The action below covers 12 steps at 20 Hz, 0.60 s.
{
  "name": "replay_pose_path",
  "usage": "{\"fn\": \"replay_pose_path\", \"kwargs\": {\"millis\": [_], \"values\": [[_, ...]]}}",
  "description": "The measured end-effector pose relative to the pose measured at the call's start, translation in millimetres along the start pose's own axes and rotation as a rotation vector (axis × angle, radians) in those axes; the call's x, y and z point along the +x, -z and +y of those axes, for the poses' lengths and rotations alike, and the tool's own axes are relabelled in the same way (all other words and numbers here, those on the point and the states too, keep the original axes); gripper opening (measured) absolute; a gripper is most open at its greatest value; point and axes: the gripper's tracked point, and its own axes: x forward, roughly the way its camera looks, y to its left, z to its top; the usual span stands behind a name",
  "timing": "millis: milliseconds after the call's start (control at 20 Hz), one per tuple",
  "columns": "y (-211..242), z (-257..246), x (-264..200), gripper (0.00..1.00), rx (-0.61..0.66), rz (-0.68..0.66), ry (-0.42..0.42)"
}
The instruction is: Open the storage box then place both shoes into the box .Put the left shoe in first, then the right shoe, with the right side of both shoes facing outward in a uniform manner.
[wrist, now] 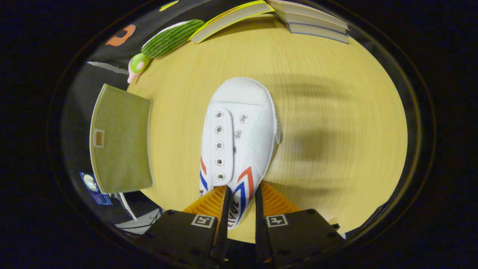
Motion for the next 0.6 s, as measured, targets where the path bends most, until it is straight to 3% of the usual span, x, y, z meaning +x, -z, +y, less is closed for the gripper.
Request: {"fn": "replay_pose_path", "kwargs": {"millis": [50, 150, 350, 600], "values": [[-1, -2, -3, 0.24, 0.052, 0.001, -0.026], [-2, -2, -5, 0.1, 0.121, 0.003, -0.074], [-4, 6, -13, 0.09, 0.169, -0.013, -0.133], [-11, 12, -33, 0.09, 0.083, -0.004, -0.206]]}}
